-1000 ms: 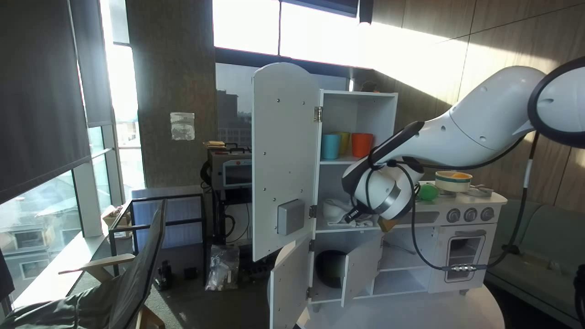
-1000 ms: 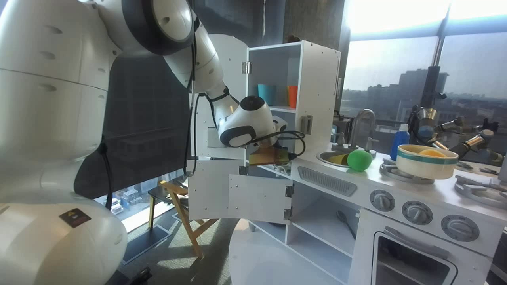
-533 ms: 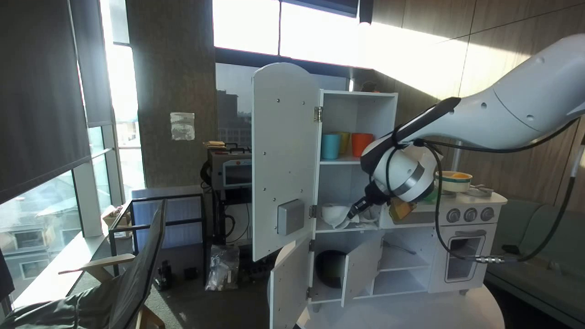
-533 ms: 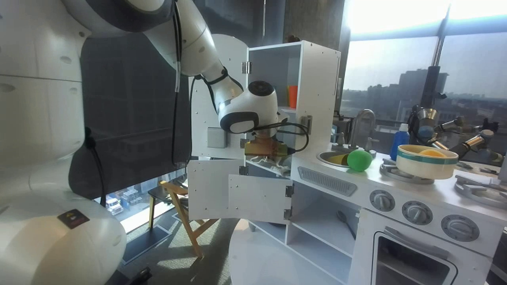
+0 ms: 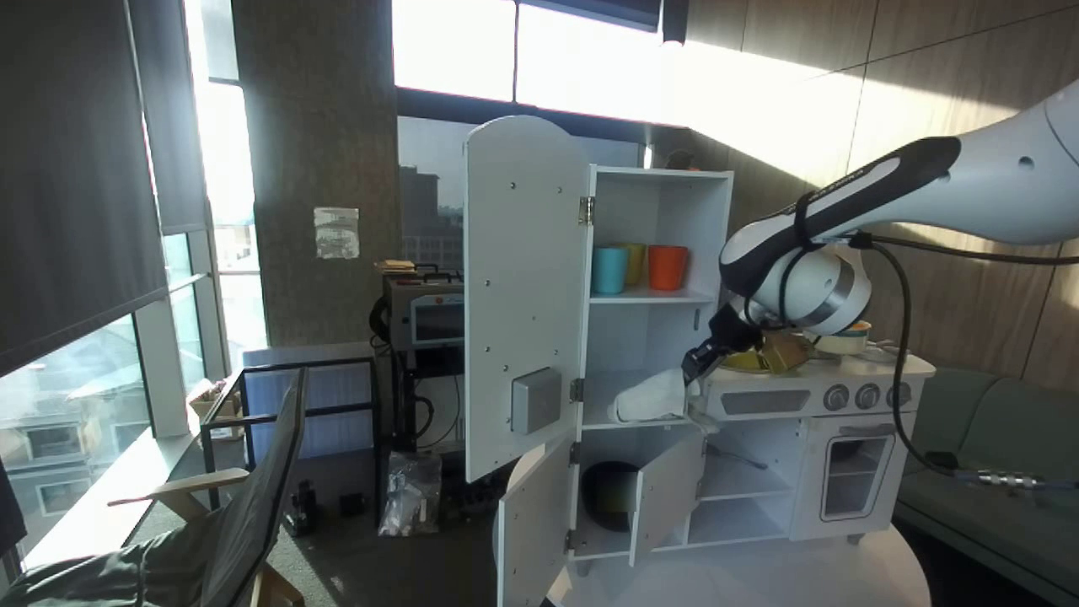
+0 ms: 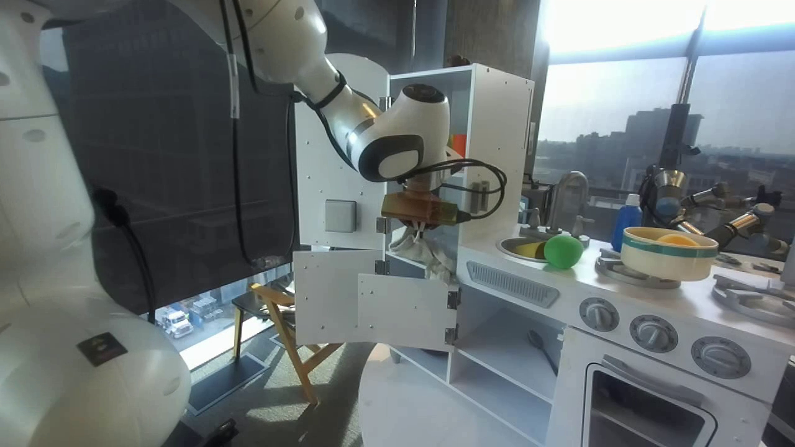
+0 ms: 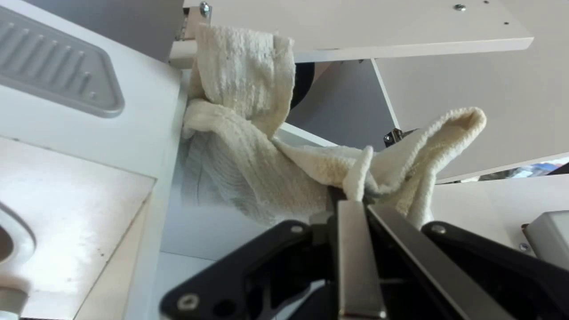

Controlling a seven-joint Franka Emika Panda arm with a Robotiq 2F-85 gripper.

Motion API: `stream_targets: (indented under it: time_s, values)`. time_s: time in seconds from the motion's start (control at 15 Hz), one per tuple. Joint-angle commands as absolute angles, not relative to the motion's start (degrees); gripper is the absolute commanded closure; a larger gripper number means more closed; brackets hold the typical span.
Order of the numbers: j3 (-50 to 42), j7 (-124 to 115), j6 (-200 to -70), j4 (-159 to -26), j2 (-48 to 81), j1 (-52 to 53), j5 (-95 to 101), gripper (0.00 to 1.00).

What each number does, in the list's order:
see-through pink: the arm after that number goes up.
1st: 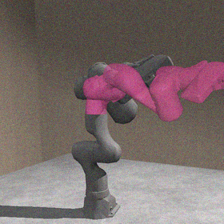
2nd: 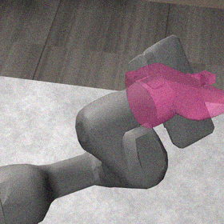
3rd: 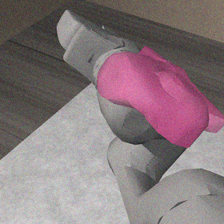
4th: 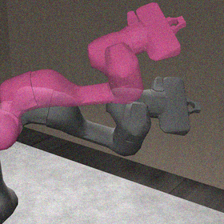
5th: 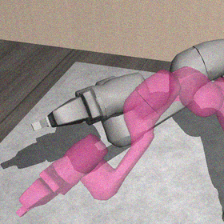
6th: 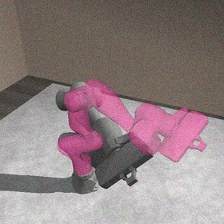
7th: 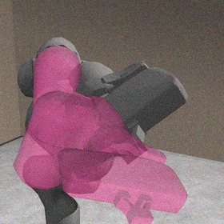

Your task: Pick up the white towel in the compartment and wipe the inside of the sink

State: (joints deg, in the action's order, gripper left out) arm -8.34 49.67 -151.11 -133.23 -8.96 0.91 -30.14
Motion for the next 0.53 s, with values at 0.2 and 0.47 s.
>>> stream_targets:
  time_s: [0.2,0.47]
  values:
    - [-8.9,37.1,-136.3,-136.0,-25.2,-0.8,-21.6,0.99]
    - [-11.0,30.2,-130.3,-134.7,-30.2,-1.9,-18.3,0.99]
